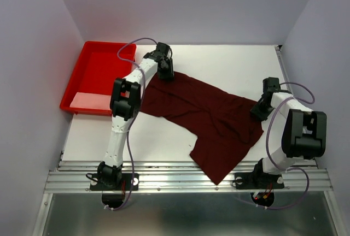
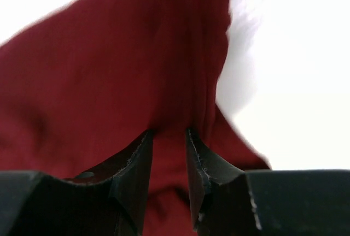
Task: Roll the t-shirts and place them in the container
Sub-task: Fold the T-shirt at the center of the board.
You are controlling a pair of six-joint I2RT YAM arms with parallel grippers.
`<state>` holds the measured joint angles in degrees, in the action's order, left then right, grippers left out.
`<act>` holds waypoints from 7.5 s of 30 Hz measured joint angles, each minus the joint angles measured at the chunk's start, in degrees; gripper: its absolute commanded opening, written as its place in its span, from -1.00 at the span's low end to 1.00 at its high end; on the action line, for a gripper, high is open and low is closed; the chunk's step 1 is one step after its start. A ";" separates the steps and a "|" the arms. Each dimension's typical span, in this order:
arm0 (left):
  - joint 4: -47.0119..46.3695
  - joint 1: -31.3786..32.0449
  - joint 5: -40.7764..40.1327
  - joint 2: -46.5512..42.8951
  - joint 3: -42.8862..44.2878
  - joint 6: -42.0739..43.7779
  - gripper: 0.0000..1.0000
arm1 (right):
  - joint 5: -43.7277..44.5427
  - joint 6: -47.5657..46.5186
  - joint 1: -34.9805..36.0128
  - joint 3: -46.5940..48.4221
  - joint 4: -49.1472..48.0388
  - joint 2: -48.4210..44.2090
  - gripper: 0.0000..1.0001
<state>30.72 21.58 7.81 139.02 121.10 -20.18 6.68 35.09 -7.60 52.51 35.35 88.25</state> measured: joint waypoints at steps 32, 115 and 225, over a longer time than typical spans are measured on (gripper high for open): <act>0.28 -1.84 -0.35 -5.75 1.07 -0.44 -0.11 | 5.14 -4.28 17.86 6.14 -0.55 -14.60 -0.01; 0.57 -1.51 -3.63 -16.11 -7.63 -0.66 -0.12 | -1.07 -10.05 20.20 7.89 7.17 -5.77 -0.20; -1.09 0.11 1.16 -8.15 -6.51 -1.31 -0.13 | -4.98 -1.84 2.01 -6.80 -4.66 -7.39 -0.15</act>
<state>29.63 21.69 8.97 130.87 114.59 -21.50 1.69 33.26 -5.58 45.71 30.70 80.86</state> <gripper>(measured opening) 0.436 0.447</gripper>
